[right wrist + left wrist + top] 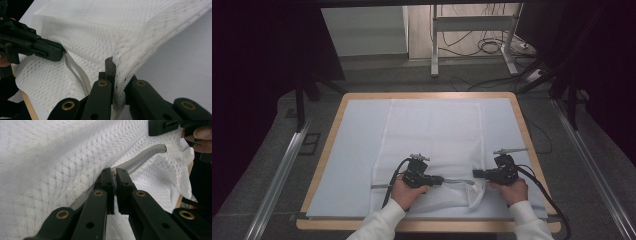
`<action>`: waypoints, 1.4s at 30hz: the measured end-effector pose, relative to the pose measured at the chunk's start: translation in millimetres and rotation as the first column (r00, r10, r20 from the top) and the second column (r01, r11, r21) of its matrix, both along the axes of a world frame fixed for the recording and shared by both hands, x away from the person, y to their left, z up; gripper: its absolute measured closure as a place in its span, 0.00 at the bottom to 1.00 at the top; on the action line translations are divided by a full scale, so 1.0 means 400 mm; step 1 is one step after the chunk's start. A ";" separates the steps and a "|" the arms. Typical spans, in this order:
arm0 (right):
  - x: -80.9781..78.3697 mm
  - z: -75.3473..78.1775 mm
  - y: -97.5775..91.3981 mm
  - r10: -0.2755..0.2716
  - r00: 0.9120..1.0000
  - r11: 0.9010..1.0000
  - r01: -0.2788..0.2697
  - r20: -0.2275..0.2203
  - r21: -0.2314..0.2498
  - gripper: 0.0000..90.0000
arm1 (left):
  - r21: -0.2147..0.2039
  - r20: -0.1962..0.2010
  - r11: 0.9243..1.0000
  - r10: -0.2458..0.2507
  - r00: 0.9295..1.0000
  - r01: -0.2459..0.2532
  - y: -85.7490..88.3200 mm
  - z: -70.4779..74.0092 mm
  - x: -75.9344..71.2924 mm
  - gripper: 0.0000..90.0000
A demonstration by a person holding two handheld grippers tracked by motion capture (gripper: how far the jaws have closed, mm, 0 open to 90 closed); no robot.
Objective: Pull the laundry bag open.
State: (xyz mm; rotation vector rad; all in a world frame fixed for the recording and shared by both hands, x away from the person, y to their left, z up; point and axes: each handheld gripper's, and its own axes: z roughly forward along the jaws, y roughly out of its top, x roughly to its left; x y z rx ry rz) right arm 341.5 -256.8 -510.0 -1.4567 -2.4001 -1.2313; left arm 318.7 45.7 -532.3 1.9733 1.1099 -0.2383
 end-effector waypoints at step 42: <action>0.003 -0.003 -0.001 0.009 1.000 1.000 -0.009 -0.009 0.005 0.98 | 0.012 0.002 0.999 0.034 0.999 -0.034 0.059 0.002 -0.016 0.96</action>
